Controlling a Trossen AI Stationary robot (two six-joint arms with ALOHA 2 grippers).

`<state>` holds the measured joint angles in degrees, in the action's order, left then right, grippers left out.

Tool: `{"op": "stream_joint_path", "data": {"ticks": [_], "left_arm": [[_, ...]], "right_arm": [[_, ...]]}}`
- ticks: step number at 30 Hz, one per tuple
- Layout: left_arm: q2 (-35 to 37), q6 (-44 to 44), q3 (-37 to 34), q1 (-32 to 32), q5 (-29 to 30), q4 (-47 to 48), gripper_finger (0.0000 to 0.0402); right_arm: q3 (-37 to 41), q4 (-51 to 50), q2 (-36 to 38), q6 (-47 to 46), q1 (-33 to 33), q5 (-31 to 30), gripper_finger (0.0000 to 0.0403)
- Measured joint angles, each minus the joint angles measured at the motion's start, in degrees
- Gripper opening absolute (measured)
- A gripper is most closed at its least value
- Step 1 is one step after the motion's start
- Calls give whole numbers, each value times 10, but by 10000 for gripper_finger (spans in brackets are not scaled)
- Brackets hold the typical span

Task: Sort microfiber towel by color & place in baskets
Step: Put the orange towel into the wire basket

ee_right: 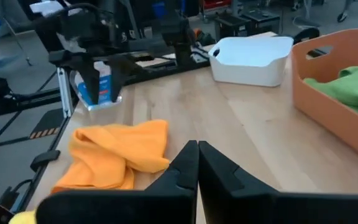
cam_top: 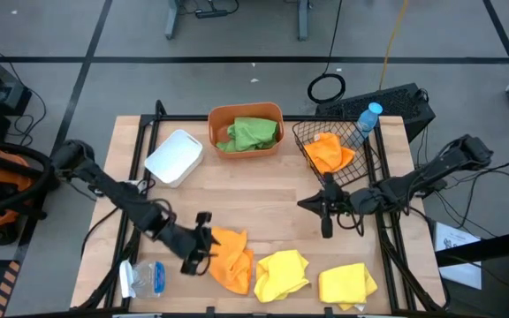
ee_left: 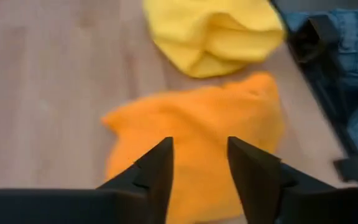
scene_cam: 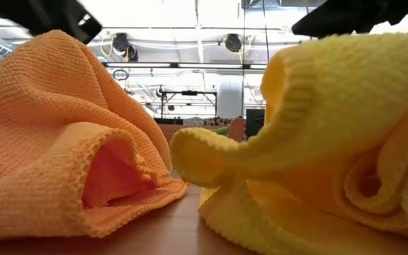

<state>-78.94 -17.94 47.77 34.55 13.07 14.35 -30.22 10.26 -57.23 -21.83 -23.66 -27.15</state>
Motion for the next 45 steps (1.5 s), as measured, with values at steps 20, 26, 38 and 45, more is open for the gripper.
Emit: {"op": "stream_joint_path", "data": {"ticks": [20,26,38,45], "left_arm": [[-175,52,-1,42,98,-147,195],[-152,111,5,28,98,-151,23],[-36,264,35,-37,193,-132,7],[-10,316,41,-108,196,-144,7]], "right_arm": [[0,121,-65,6,-35,2,0],[0,123,-65,16,-35,-1,0],[0,214,-110,45,-36,-52,2],[-26,286,-159,159,-36,-63,61]]}}
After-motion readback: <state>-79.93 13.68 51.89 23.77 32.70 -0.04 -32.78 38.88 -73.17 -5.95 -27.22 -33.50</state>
